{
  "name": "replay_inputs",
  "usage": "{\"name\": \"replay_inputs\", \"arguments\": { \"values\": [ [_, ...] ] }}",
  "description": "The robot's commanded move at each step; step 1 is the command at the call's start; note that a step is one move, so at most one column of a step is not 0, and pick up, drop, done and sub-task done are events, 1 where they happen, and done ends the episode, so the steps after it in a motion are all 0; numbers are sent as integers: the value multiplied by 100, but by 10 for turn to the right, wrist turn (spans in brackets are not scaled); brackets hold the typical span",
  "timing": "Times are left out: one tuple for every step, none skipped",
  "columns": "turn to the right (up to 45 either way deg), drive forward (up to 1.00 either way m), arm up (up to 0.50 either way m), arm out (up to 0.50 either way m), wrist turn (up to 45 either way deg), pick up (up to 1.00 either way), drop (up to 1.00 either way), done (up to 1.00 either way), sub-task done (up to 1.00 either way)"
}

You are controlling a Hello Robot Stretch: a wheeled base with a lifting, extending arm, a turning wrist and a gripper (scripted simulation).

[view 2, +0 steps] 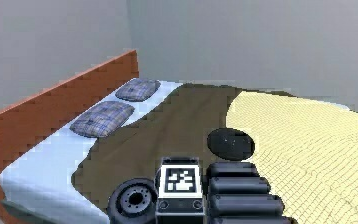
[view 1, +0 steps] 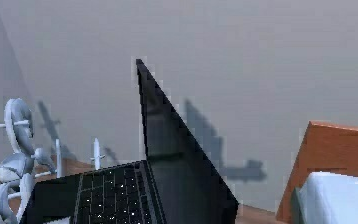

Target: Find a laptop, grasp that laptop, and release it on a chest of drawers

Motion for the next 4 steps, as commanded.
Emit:
{"name": "replay_inputs", "arguments": {
  "values": [
    [-450,0,0,0,0,0,0,0,0],
    [-120,0,0,0,0,0,0,0,0],
    [0,20,0,0,0,0,0,0,0],
    [-450,0,0,0,0,0,0,0,0]
  ]
}}
